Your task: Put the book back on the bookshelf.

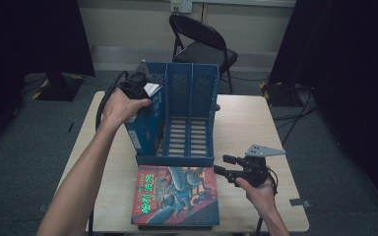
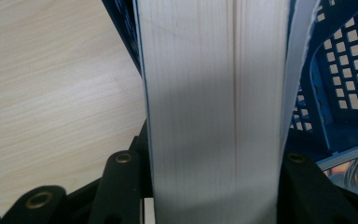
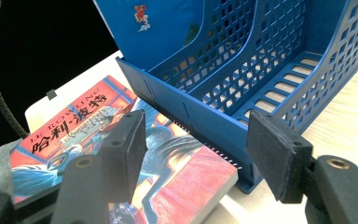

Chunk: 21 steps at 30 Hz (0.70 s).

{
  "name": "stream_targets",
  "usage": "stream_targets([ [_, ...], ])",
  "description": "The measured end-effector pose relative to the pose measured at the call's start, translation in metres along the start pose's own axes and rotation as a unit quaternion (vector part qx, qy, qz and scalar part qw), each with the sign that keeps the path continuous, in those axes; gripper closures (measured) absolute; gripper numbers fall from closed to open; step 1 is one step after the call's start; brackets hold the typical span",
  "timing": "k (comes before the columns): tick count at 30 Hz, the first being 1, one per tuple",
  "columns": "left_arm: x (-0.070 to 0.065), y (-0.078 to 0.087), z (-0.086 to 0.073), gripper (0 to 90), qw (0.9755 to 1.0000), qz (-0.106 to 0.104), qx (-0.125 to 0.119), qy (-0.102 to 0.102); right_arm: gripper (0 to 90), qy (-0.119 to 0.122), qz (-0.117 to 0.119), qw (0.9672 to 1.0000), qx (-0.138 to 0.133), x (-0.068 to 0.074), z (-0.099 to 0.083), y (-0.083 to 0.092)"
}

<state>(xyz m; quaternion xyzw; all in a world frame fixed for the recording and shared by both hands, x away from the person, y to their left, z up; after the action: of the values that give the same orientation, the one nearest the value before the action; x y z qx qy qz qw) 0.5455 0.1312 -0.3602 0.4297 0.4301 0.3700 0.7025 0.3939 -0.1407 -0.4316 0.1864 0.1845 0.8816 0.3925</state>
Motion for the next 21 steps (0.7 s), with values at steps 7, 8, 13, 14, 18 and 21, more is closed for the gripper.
stream_targets([
  [7,0.0034,-0.0010,-0.0008,58.9,1.0000,-0.001,-0.009,-0.005,37.3,-0.002,-0.001,1.0000,0.000,-0.0013,-0.0001,0.0005],
  [8,0.0036,-0.0008,-0.0006,59.2,0.9999,-0.004,-0.009,-0.004,37.3,-0.003,-0.001,1.0000,-0.001,-0.0013,0.0000,0.0005],
  [13,-0.0003,-0.0009,-0.0004,60.8,0.9999,-0.005,-0.008,-0.009,37.3,-0.002,-0.001,1.0000,-0.002,-0.0011,0.0016,0.0013],
  [14,-0.0009,-0.0008,-0.0006,60.9,0.9999,-0.007,-0.009,-0.009,37.2,-0.002,-0.001,1.0000,-0.004,-0.0012,0.0022,0.0016],
  [18,-0.0013,-0.0008,0.0004,61.2,0.9999,-0.002,-0.013,-0.004,37.3,-0.006,-0.002,1.0000,-0.007,-0.0038,0.0036,0.0026],
  [21,-0.0001,-0.0007,0.0032,61.3,0.9999,-0.001,-0.015,0.005,37.2,-0.007,-0.002,1.0000,-0.007,-0.0045,0.0031,0.0028],
])
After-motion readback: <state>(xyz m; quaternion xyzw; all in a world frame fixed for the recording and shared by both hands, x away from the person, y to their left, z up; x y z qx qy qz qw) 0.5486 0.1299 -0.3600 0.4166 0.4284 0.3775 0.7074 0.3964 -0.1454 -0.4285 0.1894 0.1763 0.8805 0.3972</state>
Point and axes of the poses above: each handheld gripper's, and its own axes: y roughly backward along the jaws, z roughly out of its top, x roughly to its left, the point moved 9 cm from there along -y, roughly forward along the jaws, and after that the axes turned 11 degrees about -z, right-handed, at the moved point
